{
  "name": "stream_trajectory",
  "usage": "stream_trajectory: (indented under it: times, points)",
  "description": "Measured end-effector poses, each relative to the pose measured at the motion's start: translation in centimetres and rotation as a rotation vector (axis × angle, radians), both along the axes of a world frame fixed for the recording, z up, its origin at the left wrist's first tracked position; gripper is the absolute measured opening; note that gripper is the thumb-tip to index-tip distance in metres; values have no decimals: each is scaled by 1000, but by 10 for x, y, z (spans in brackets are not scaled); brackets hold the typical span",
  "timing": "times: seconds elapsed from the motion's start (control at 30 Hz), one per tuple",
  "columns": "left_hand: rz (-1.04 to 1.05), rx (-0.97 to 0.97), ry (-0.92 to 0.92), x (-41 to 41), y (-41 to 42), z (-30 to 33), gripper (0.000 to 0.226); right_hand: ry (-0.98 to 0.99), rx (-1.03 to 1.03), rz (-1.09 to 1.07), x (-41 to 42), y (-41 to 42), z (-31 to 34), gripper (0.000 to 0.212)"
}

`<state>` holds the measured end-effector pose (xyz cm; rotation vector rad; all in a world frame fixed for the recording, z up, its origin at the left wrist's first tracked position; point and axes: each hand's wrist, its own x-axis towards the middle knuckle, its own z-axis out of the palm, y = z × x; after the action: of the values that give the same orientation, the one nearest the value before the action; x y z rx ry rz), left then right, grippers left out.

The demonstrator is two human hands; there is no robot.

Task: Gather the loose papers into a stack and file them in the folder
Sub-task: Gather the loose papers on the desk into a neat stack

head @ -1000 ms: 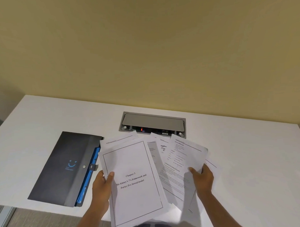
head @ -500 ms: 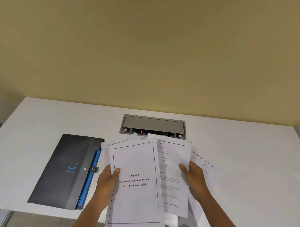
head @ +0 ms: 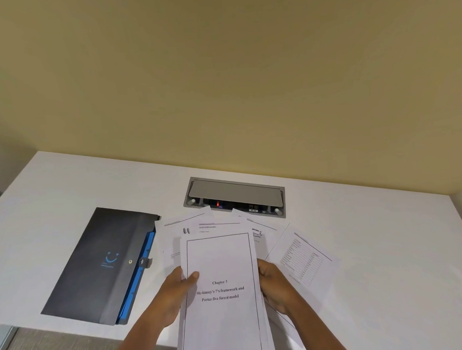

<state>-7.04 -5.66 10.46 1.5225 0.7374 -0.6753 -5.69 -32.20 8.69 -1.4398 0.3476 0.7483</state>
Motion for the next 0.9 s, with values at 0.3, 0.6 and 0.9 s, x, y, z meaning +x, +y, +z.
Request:
stream_trajectory:
  times: [0.3,0.6,0.9]
  points:
    - [15,78,-61,-6,-5,-2,35,53,-124,-1,7,-20,3,40]
    - [201,160,-93,-10,8,-4,31,-140,-1247,127,-1,-156,-80,121]
    - [318,128,-86,-13,13,-4,23,-100,-1314,238,-15,-181,-97,142]
